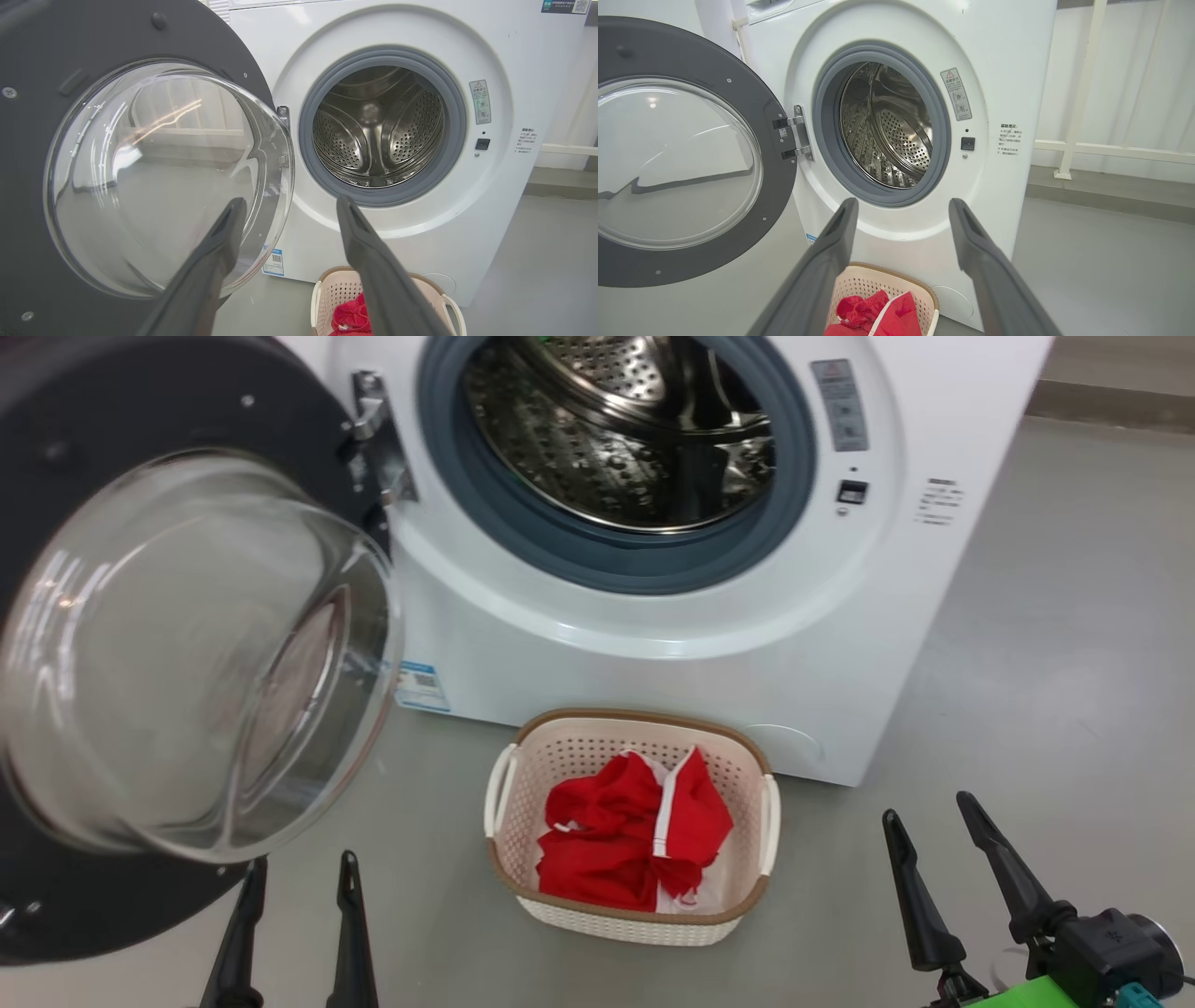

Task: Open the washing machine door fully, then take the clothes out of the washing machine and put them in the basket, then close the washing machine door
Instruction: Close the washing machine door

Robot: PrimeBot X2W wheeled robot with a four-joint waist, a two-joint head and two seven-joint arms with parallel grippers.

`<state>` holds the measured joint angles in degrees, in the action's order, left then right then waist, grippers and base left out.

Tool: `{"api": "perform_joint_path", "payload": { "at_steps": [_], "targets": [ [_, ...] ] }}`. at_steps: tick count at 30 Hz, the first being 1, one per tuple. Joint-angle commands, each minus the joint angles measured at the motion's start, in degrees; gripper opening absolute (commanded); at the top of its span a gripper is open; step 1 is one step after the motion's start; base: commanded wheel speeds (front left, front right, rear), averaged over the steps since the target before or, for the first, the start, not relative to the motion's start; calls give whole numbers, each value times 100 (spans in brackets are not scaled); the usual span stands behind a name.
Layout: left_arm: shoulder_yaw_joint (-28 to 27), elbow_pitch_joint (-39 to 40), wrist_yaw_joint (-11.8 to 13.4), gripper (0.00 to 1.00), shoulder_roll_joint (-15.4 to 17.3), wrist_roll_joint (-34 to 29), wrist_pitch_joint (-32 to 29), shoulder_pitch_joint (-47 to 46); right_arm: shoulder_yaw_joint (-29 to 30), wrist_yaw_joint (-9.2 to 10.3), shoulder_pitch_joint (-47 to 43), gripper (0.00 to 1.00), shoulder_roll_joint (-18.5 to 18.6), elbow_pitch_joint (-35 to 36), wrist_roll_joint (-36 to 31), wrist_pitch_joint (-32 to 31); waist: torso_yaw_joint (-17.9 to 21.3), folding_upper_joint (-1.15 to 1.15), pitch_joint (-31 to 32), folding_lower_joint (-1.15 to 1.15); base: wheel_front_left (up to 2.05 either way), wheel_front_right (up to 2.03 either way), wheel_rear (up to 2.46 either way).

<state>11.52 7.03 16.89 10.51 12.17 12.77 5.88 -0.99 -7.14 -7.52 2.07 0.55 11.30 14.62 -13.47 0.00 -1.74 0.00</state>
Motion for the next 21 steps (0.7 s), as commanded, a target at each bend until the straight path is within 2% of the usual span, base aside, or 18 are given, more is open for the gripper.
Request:
{"api": "perform_joint_path", "payload": {
  "at_steps": [1, 10, 21],
  "targets": [
    [-213, 175, 70, 100, 104, -33, 38, -151, -162, -35, 303, 100, 81, 120, -23, 15, -366, 0, -29, 0, 0, 0, 0],
    [-224, 222, 168, 100, 117, -48, 3, -140, -265, -35, 354, 100, 81, 80, -7, 17, -1051, 0, 7, 0, 0, 0, 0],
    [-272, 252, 287, 100, 122, -26, -18, -80, -292, -35, 301, 100, 81, 81, 2, -3, -1568, 0, 101, 0, 0, 0, 0]
  ]
}}
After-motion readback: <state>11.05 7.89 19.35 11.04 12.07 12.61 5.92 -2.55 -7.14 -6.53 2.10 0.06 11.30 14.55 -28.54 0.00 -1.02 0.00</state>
